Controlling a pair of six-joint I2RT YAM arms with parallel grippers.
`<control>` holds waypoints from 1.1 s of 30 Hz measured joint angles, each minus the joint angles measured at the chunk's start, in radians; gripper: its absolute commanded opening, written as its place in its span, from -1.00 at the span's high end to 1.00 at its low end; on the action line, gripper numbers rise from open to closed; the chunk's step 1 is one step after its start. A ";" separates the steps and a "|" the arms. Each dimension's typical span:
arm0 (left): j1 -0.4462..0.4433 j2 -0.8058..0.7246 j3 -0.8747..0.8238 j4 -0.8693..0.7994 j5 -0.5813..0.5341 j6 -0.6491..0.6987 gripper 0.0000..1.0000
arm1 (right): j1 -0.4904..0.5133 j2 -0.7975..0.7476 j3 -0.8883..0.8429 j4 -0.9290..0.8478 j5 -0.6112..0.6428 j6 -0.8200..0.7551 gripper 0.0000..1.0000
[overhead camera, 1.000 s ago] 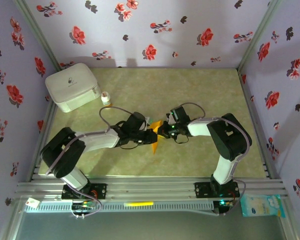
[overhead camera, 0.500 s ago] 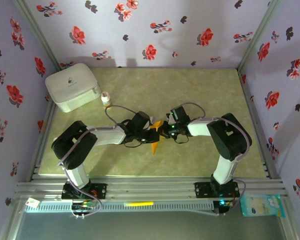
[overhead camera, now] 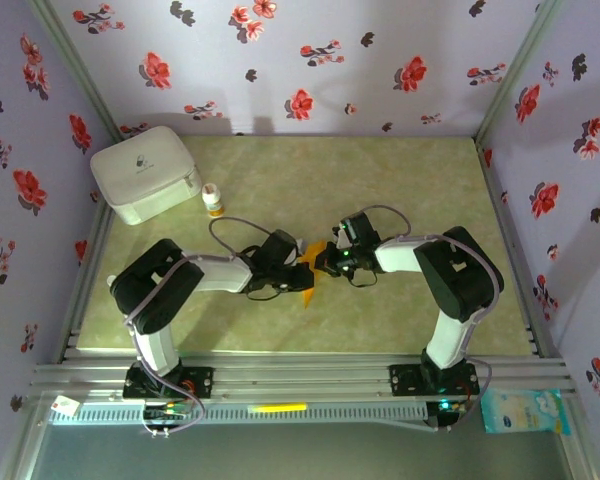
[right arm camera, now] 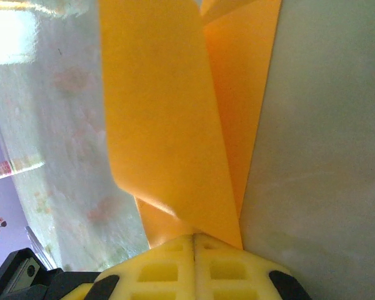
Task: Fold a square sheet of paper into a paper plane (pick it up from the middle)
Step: Perform the fifth fold on the wing at the bottom-center of the table.
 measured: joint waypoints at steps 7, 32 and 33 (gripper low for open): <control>-0.005 -0.040 -0.076 0.056 0.004 0.033 1.00 | -0.004 -0.106 -0.019 -0.076 0.068 0.000 0.86; -0.011 -0.077 -0.141 0.077 0.099 0.180 1.00 | 0.065 -0.169 -0.060 -0.093 0.056 -0.072 0.92; -0.010 -0.077 -0.141 0.077 0.100 0.180 1.00 | 0.065 -0.158 -0.056 -0.090 0.054 -0.075 0.93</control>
